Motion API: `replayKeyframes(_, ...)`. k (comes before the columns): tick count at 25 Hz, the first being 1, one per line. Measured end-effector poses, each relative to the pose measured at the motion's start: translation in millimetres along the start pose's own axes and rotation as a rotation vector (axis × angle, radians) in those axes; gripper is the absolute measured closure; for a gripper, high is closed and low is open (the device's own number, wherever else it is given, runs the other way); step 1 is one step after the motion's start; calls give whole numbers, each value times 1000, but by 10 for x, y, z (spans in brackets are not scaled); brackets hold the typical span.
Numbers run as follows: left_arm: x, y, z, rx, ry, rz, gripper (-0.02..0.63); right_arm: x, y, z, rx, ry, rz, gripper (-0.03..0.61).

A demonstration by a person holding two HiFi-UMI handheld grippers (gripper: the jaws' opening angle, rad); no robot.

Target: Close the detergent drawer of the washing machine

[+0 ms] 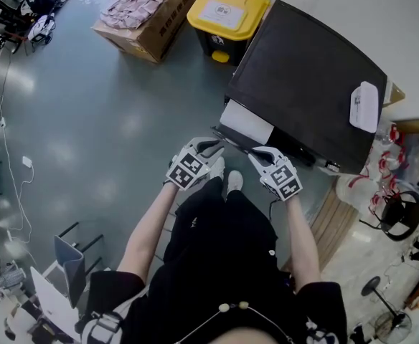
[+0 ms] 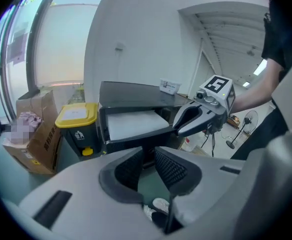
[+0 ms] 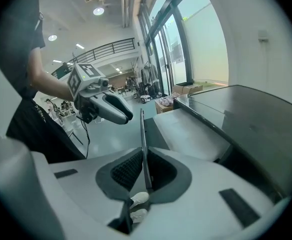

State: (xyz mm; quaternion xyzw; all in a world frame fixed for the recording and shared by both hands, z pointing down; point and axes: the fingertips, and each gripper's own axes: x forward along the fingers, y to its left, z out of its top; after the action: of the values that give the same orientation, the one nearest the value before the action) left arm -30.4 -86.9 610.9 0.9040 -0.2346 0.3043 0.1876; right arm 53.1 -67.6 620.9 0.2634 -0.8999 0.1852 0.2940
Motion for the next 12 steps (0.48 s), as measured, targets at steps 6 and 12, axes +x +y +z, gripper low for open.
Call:
replayKeyframes(6, 234, 175, -346, -122, 120, 1, 534, -8, -173, 102, -26, 15, -20, 538)
replayKeyframes(12, 572, 198, -484, -212, 138, -6, 534, -10, -293, 127, -26, 17, -36, 538)
